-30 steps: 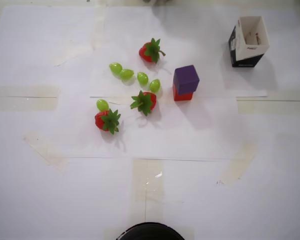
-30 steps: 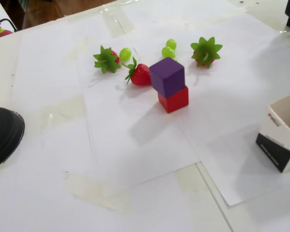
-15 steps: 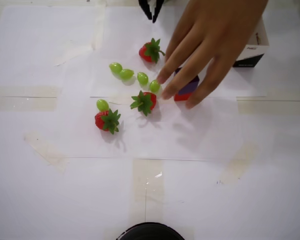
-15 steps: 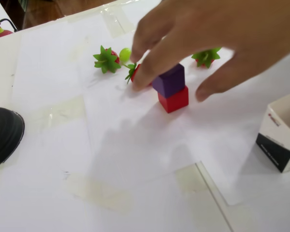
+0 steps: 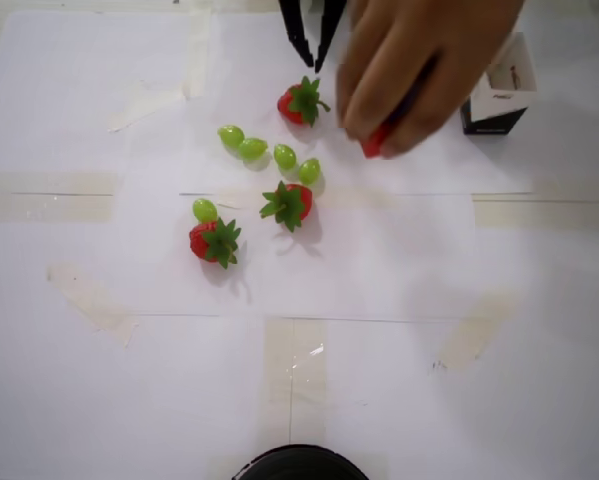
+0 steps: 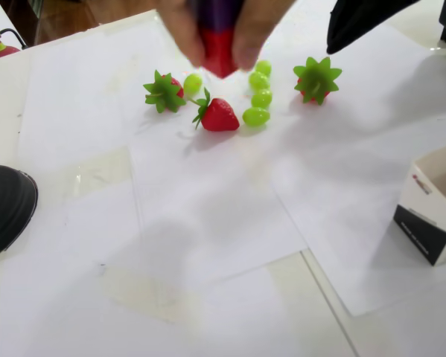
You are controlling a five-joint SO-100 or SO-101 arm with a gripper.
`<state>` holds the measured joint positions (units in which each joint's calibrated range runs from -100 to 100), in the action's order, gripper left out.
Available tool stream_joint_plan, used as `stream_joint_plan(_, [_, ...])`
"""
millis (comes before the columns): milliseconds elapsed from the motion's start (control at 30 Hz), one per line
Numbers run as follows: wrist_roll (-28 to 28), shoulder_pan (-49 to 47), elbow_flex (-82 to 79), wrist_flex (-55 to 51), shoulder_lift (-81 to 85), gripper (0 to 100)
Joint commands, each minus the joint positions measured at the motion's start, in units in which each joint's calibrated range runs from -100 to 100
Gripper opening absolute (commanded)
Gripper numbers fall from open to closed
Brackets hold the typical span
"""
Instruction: Put the purple cube on top of the red cube
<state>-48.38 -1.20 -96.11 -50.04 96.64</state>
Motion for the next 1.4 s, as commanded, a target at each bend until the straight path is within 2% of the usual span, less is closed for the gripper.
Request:
stream_joint_plan(0, [-0.24, 0.83, 0.02, 1.43, 0.95, 0])
stream_joint_plan(867, [0.10, 2.96, -3.89, 2.33, 0.95, 0])
stream_joint_plan(1367, [-0.44, -0.05, -3.89, 3.14, 0.95, 0])
